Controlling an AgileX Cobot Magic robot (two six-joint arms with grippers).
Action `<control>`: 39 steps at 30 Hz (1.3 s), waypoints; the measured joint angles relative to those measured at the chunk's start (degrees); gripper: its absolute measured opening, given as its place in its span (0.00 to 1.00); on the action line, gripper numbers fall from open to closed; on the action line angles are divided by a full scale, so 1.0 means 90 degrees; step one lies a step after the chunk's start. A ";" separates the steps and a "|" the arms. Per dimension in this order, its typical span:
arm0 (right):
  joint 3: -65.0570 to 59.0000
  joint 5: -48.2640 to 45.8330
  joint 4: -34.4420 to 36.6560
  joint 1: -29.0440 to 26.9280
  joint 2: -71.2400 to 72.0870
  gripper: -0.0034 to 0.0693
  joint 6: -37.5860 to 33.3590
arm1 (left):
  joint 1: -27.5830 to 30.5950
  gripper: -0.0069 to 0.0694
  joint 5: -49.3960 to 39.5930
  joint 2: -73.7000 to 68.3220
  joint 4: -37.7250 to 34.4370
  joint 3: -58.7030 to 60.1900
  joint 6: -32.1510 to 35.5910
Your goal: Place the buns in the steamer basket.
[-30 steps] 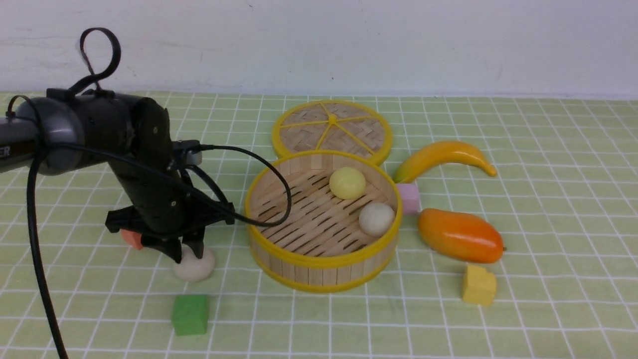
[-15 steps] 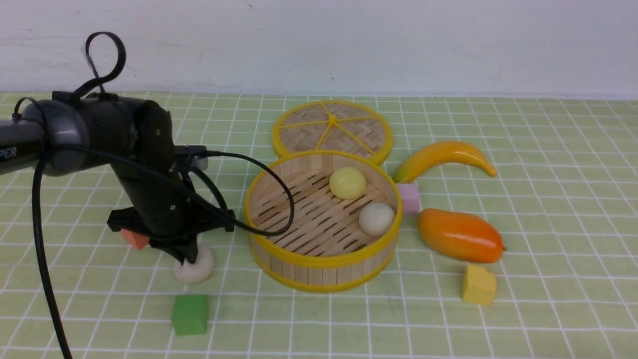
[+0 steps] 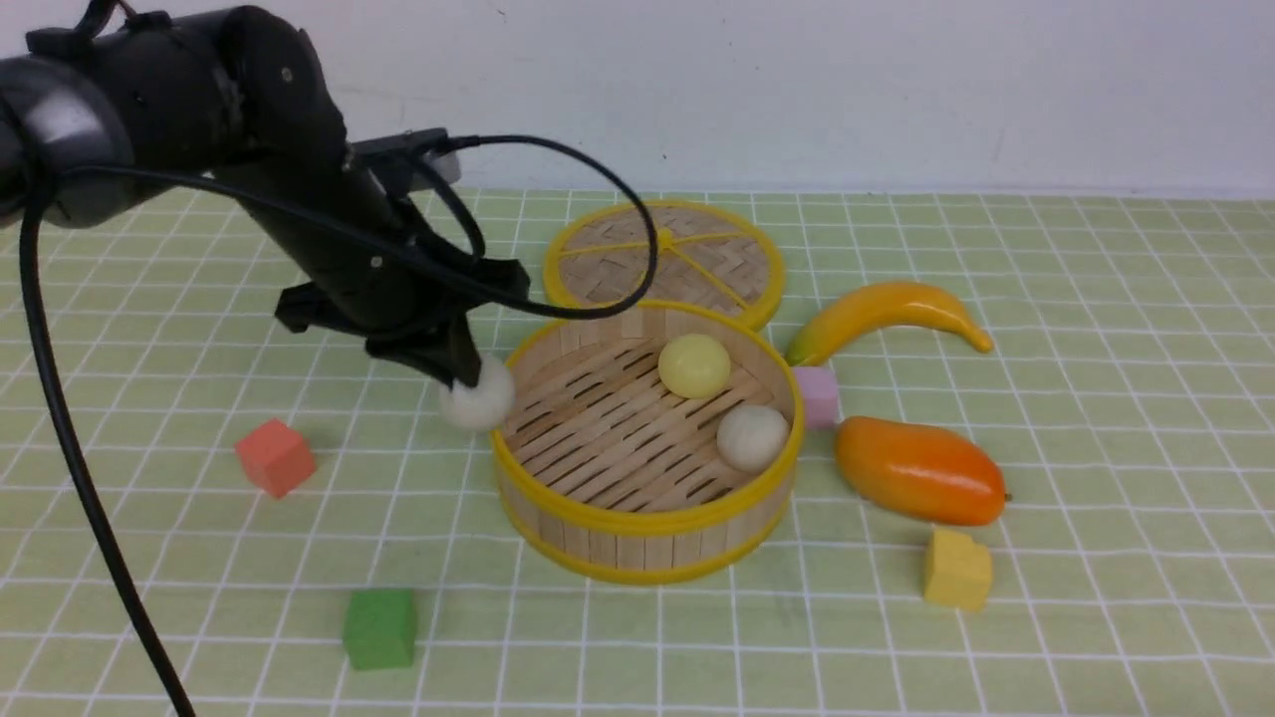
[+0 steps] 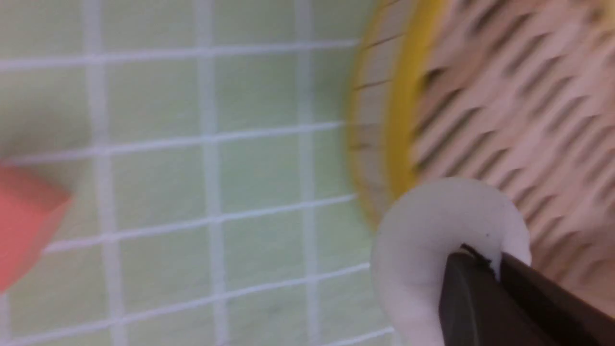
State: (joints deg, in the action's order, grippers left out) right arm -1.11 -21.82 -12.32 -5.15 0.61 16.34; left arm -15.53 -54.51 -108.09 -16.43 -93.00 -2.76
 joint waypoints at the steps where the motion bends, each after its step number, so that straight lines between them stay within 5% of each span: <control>1: 0.0000 0.0000 0.0000 0.0000 0.0000 0.17 0.0000 | -0.0119 0.07 0.0191 -0.0040 -0.0182 -0.0008 0.0177; 13: 0.0000 0.0000 0.0000 0.0000 0.0000 0.19 0.0000 | -0.0484 0.15 0.0968 -0.0811 -0.0344 -0.0015 -0.0090; 18: 0.0000 0.0000 0.0000 0.0000 0.0000 0.19 0.0000 | -0.0484 0.31 0.0898 -0.0816 -0.0259 -0.0015 -0.0211; 23: 0.0000 0.0000 0.0000 0.0000 0.0000 0.20 0.0000 | -0.0484 0.58 0.0484 -0.0547 0.0024 -0.0015 -0.0368; 27: 0.0000 0.0000 0.0000 0.0000 0.0000 0.21 0.0000 | -0.0484 0.66 0.0148 0.0026 0.0137 -0.0015 -0.0380; 39: 0.0000 0.0000 0.0000 0.0222 0.0000 0.22 0.0000 | -0.0484 0.59 -0.1636 0.2450 -0.0071 -0.0015 -0.0221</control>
State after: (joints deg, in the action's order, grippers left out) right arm -1.11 -21.82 -12.32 -3.15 0.61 16.34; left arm -19.88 -69.23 -86.05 -17.08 -93.13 -4.75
